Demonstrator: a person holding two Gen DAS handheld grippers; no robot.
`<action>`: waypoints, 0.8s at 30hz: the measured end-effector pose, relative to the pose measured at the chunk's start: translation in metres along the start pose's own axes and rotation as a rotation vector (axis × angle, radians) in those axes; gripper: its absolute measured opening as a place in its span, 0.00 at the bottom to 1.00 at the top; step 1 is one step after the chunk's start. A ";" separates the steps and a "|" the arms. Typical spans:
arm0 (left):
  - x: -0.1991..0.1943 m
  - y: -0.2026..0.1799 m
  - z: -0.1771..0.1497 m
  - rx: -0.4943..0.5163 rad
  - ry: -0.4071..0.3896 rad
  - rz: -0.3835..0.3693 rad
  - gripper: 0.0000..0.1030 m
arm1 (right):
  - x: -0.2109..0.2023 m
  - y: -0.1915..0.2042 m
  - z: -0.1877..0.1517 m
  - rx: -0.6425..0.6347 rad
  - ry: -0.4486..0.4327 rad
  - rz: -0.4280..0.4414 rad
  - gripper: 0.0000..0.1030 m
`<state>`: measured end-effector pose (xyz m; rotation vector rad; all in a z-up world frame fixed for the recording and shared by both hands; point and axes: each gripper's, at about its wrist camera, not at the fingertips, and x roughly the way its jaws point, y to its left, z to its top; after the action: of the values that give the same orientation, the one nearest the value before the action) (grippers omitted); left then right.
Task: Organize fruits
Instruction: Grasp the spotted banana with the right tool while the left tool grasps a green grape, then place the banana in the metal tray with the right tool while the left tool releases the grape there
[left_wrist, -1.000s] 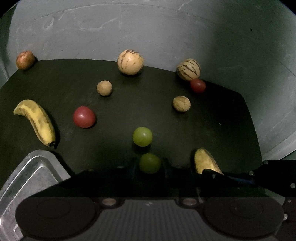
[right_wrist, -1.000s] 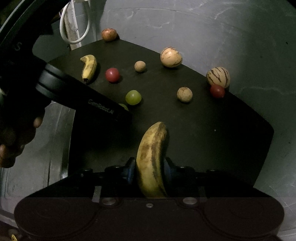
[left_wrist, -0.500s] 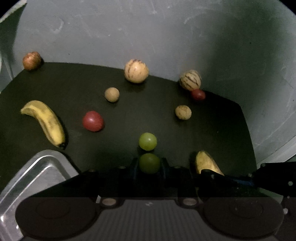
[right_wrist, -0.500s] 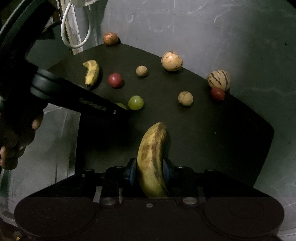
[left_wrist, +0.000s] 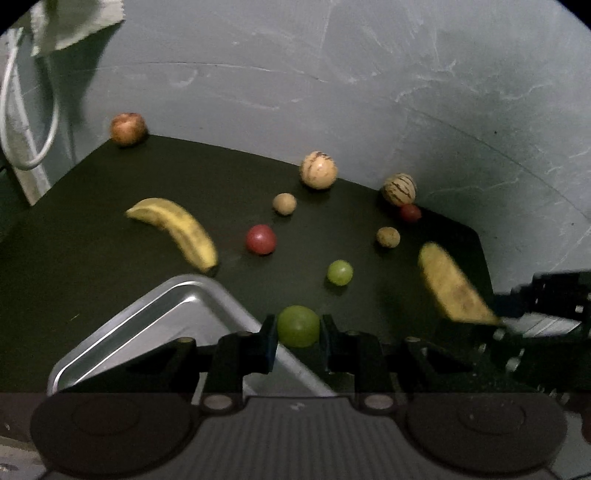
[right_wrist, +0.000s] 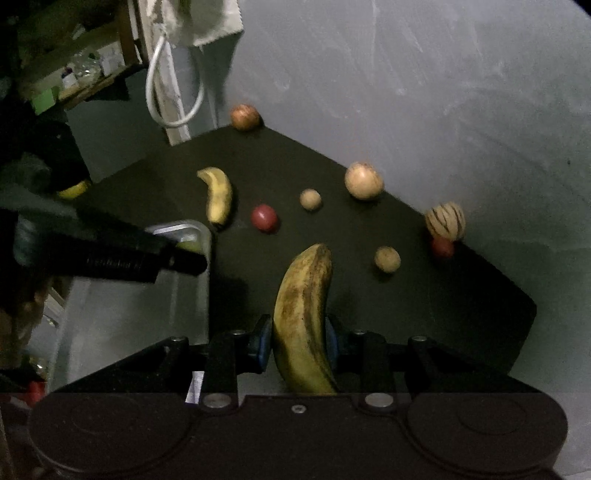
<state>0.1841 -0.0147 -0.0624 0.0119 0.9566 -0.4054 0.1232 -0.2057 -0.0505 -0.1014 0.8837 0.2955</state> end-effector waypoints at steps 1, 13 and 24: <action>-0.005 0.004 -0.003 -0.002 -0.001 0.003 0.24 | -0.004 0.004 0.003 -0.001 -0.004 0.005 0.30; -0.050 0.061 -0.028 -0.121 -0.048 0.043 0.24 | -0.029 0.065 0.032 -0.076 -0.044 0.082 0.30; -0.083 0.079 -0.039 -0.194 -0.118 0.105 0.24 | -0.031 0.095 0.054 -0.146 -0.076 0.118 0.30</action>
<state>0.1381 0.0937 -0.0323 -0.1359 0.8708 -0.2128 0.1170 -0.1101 0.0109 -0.1728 0.7939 0.4709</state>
